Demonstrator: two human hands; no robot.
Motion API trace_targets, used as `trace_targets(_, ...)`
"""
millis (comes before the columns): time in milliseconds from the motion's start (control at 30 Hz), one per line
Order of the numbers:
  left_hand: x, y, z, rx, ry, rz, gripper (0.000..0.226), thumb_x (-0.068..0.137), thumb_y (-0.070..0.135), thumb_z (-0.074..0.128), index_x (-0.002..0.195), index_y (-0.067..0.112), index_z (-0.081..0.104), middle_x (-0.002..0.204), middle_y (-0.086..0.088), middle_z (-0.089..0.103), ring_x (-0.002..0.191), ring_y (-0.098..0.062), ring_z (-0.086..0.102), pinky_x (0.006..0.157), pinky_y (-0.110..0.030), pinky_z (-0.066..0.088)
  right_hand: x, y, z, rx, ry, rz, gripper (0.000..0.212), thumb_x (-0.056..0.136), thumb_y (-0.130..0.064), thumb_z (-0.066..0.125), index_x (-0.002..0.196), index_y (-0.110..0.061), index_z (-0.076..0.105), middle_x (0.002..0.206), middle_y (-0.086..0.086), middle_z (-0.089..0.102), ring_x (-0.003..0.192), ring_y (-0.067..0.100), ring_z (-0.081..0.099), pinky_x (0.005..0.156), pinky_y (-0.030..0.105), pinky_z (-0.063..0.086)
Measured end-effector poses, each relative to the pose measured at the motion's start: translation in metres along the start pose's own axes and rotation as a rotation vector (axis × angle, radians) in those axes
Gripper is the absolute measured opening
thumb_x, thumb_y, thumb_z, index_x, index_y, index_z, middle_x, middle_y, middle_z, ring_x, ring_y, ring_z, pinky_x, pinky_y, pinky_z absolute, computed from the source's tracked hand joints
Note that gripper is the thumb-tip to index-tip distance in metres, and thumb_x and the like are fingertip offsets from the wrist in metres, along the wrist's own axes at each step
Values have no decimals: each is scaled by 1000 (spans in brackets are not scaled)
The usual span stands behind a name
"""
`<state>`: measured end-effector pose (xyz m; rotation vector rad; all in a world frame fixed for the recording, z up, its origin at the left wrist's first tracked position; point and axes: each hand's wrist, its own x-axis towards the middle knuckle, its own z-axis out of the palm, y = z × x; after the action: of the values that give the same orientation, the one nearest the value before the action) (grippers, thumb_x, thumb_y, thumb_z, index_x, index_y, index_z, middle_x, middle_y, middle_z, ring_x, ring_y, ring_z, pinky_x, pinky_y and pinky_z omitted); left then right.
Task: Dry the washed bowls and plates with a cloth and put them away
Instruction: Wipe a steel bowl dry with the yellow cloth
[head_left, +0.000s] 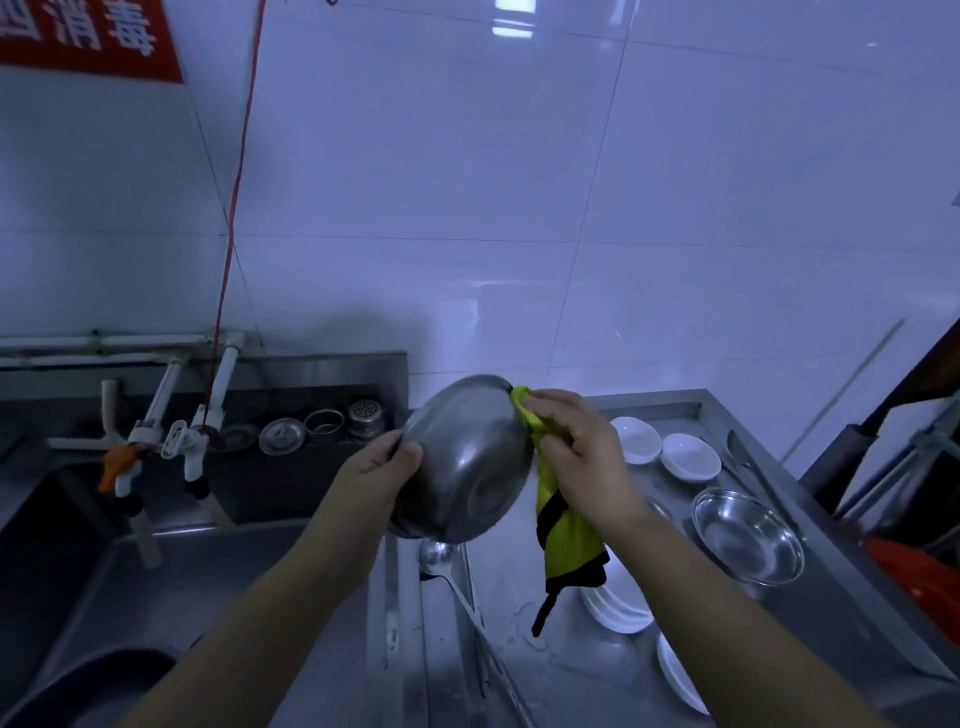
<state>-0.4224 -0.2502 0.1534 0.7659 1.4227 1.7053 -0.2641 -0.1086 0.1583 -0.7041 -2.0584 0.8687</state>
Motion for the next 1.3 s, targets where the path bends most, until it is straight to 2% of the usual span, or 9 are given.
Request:
trace_targets(233, 28, -69, -1, 538, 8, -188, 20, 93, 13, 51, 85, -3, 60, 78, -27, 58, 67, -21, 52, 63, -31, 39, -38, 31, 25, -141, -229, -62, 32, 89, 0, 58, 116, -14, 69, 119, -11, 55, 111, 18, 50, 98, 13, 33)
trace_targets(433, 79, -90, -7, 441, 238, -270, 12, 77, 2, 52, 69, 10, 56, 59, -12, 51, 53, -23, 50, 47, -30, 46, -44, 83, -3, 250, 57, 431, 47, 88, 9, 52, 99, -33, 72, 114, -4, 66, 98, -2, 60, 83, 12, 46)
trace_targets(500, 104, -99, 3, 527, 209, -215, 4, 74, 4, 53, 75, 7, 56, 67, -17, 53, 62, -26, 52, 59, -41, 49, -38, 102, -16, 405, 147, 579, 55, 86, 11, 45, 92, -35, 76, 103, -2, 71, 81, 7, 63, 70, 22, 52)
trace_targets(567, 133, -114, 17, 717, 163, -134, 11, 78, 10, 54, 86, 4, 58, 73, -15, 57, 70, -26, 53, 62, -36, 45, -28, 122, -29, 531, 233, 690, 54, 85, 10, 42, 92, -32, 77, 87, 1, 72, 70, 14, 61, 61, 28, 52)
trace_targets(800, 221, -179, 73, 1315, 49, 38, 35, 89, 11, 48, 119, 24, 62, 116, -14, 63, 106, -33, 56, 83, -36, 44, 24, 189, -62, 802, 336, 842, 45, 89, 11, 38, 93, -15, 74, 83, 6, 74, 66, 22, 64, 56, 29, 55)
trace_targets(933, 247, -223, 90, 1369, 8, -140, 42, 95, 11, 43, 134, 26, 51, 126, -9, 59, 111, -30, 57, 89, -32, 42, 53, 226, -82, 951, 358, 866, 42, 91, 13, 32, 108, -6, 65, 89, 5, 75, 77, 18, 72, 65, 28, 60)
trace_targets(1033, 260, -246, 95, 1563, -44, -358, 33, 97, 16, 44, 128, 14, 55, 123, -8, 61, 112, -24, 57, 90, -29, 40, 67, 249, -94, 963, 357, 875, 42, 91, 14, 30, 105, -6, 64, 86, 2, 75, 80, 16, 73, 68, 26, 60)
trace_targets(1167, 260, -263, 98, 1635, -31, -162, 27, 92, 13, 46, 116, 16, 58, 109, -9, 64, 98, -28, 60, 73, -32, 42, 76, 274, -107, 977, 328, 895, 43, 91, 13, 29, 103, -7, 65, 86, 2, 75, 80, 16, 73, 66, 24, 59)
trace_targets(1300, 268, -272, 101, 1579, 11, -216, 16, 92, 12, 46, 103, 10, 59, 104, -11, 62, 94, -28, 59, 71, -32, 41, 81, 296, -112, 983, 333, 942, 44, 90, 12, 29, 102, -9, 66, 89, 5, 75, 80, 18, 73, 69, 27, 60)
